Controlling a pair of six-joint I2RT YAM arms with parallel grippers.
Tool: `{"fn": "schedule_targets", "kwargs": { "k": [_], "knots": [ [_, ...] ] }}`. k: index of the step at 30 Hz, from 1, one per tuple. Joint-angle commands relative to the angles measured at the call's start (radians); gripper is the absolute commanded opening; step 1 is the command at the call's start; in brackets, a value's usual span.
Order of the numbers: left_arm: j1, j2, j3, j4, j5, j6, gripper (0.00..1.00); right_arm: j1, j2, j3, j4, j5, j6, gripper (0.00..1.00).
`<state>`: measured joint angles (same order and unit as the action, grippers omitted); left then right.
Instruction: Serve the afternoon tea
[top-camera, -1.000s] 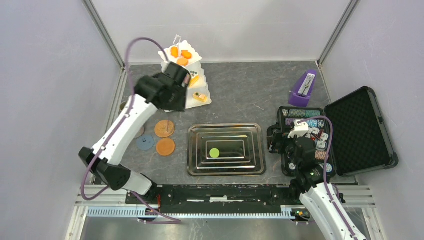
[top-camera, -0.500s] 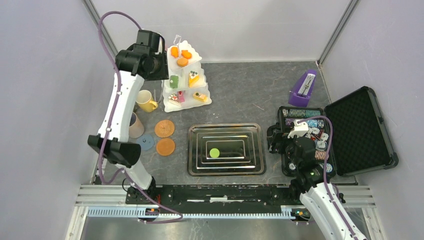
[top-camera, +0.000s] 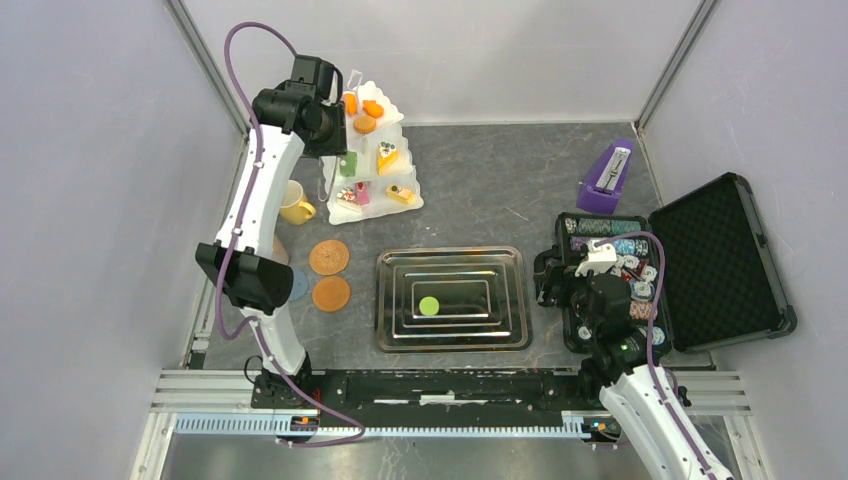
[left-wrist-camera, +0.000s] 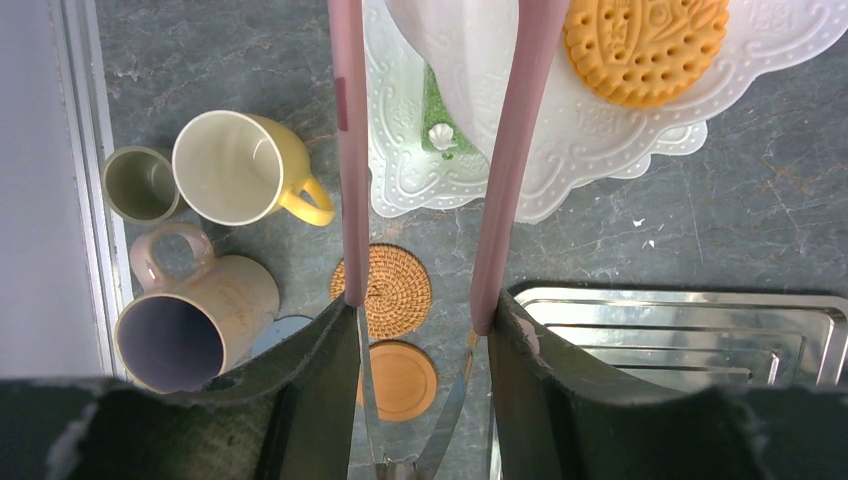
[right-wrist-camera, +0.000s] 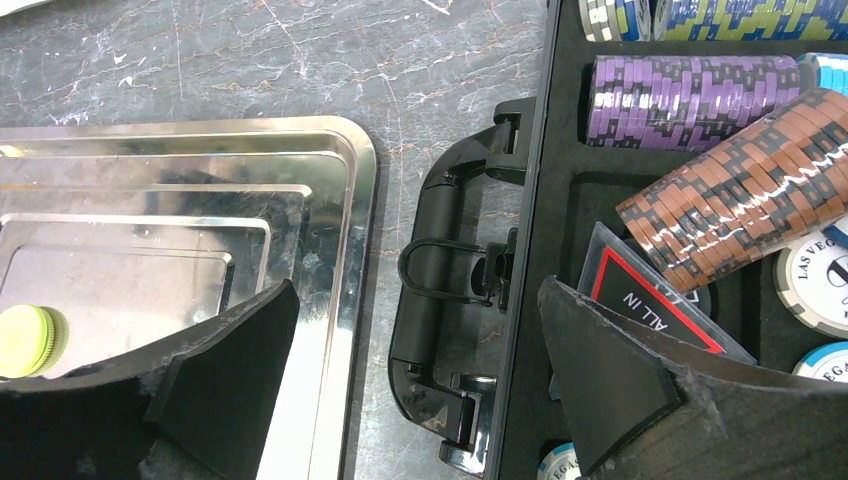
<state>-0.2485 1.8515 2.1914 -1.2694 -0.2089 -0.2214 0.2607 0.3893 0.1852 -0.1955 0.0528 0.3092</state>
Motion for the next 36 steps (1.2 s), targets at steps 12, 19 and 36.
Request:
{"fn": "schedule_targets", "kwargs": {
  "k": [12,19,36],
  "knots": [
    [0.029,0.056,0.14,-0.007,0.015,0.065,0.59,-0.002,-0.004,0.006,0.03,0.005,-0.007,0.98],
    [0.029,0.042,0.149,-0.007,0.013,0.065,0.63,-0.001,0.006,0.006,0.034,0.003,-0.009,0.98],
    [-0.097,-0.493,-0.5,0.091,0.086,0.002,0.61,-0.002,0.021,0.004,0.045,0.001,-0.008,0.98]
  ]
}}
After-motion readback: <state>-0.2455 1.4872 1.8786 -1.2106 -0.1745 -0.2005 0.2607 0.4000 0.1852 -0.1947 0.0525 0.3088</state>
